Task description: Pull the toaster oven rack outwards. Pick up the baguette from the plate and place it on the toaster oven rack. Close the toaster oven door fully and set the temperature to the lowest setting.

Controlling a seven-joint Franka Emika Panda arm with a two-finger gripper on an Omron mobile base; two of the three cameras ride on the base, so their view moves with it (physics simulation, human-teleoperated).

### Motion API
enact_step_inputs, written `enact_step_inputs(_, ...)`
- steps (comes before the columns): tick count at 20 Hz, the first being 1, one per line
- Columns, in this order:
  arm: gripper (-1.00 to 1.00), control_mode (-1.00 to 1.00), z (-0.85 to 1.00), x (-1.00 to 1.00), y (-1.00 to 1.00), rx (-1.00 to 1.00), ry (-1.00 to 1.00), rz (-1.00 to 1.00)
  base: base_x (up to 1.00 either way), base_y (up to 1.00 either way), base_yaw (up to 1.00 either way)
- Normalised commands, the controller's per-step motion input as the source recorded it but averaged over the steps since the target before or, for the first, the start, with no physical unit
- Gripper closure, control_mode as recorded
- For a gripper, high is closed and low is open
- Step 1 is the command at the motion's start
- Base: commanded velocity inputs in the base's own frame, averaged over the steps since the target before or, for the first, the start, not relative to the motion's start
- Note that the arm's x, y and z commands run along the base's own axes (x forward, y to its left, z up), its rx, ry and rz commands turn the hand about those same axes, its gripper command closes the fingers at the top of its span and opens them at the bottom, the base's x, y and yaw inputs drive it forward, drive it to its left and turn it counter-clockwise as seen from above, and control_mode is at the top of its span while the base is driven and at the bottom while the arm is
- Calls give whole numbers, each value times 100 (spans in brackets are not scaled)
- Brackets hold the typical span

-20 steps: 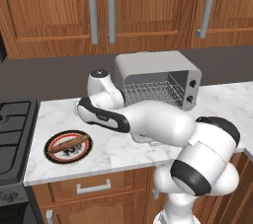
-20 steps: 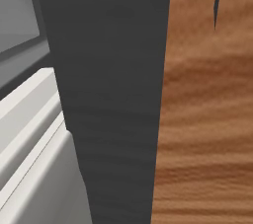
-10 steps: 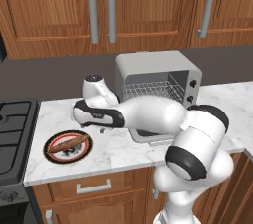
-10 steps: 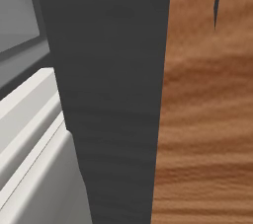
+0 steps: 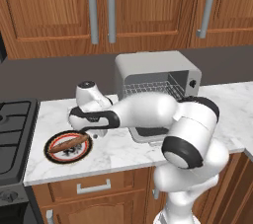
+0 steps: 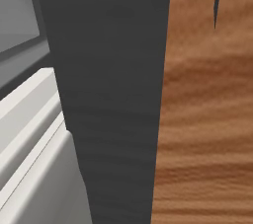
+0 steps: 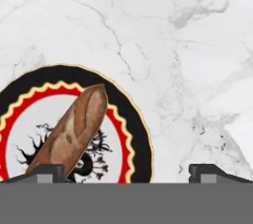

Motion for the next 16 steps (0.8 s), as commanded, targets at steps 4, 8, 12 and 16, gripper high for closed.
enact_step_inputs(4,-100,-100,-11,12,10,0,0,-9,0,0,0)
enact_step_inputs(8,-100,-100,-6,21,3,0,0,-6,0,0,0)
enact_step_inputs(12,-100,-100,-2,8,2,0,1,-3,0,0,0)
enact_step_inputs(16,-100,-100,-2,0,0,0,0,-1,0,0,0)
